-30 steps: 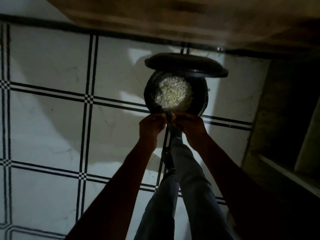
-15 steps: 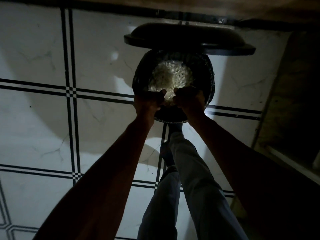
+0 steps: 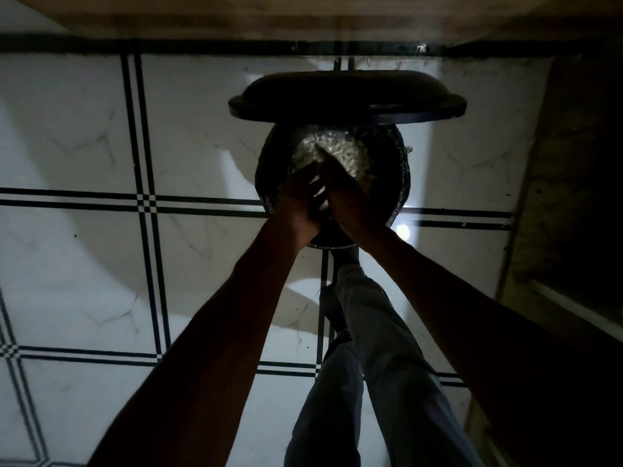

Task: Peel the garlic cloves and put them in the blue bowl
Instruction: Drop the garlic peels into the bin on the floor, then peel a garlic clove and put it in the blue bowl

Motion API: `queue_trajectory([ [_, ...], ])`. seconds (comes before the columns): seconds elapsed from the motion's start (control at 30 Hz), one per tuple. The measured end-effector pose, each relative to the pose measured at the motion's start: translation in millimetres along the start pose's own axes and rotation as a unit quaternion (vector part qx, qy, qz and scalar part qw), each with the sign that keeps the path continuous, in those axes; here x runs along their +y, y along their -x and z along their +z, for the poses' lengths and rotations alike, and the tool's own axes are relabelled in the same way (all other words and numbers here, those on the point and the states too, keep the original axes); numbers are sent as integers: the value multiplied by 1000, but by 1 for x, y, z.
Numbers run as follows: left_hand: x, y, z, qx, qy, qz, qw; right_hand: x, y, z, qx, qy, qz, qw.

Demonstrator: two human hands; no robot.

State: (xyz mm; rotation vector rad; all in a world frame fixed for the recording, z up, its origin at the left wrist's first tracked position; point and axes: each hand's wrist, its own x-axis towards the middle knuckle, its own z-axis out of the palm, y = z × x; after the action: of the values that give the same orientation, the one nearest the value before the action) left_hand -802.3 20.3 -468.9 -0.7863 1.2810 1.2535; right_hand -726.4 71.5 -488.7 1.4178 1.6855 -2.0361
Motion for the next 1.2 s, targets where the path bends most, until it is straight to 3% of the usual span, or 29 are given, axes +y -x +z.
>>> queue_trajectory([
  [0.07,-3,10,8,-45,-35,12,998,5,4,-9,-12,10,40,999],
  [0.17,-6,27,9,-81,-107,95,986,11,10,-30,74,-55,103,990],
  [0.3,-9,74,20,-33,-221,96,970,0,67,-56,87,-65,75,991],
  [0.4,-10,119,45,8,-351,92,932,-3,126,-89,164,-86,48,982],
  [0.5,-19,181,74,-48,-414,150,897,-35,195,-132,208,-103,4,973],
  [0.63,-53,286,125,-117,-525,308,785,-73,321,-198,295,-67,-67,951],
  [0.8,-138,406,215,-258,-606,393,642,-76,518,-267,424,-30,-120,897],
  [1.03,-316,544,300,-438,-646,457,427,10,735,-319,626,-75,-90,771],
  [1.2,-453,580,319,-500,-663,440,342,97,827,-333,715,-118,-45,688],
])
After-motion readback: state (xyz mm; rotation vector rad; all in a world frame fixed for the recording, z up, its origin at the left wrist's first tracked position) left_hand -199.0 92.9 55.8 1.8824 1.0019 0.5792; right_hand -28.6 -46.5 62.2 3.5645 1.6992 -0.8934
